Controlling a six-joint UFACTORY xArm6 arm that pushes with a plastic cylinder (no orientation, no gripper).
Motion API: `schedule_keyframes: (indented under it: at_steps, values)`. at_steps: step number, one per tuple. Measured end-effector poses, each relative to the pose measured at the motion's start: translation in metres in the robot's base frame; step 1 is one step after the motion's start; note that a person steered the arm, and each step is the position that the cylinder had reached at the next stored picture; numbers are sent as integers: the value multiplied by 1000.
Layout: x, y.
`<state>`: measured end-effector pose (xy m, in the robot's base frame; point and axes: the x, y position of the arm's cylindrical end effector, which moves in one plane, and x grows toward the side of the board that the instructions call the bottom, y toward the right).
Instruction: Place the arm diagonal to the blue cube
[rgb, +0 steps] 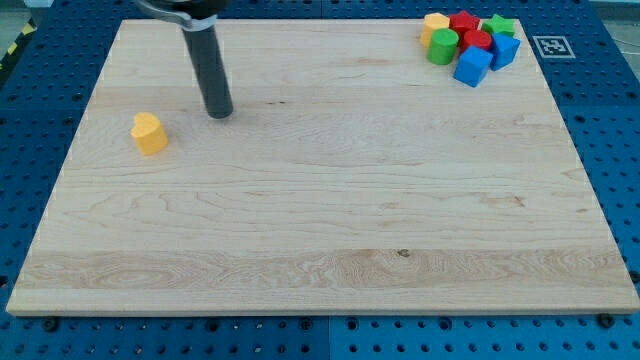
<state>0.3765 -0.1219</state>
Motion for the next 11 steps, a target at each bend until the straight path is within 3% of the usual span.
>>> schedule_keyframes:
  at_steps: [2,7,10,11]
  values:
    - [0,38]
    - [2,286]
    - [28,299]
    - [55,307]
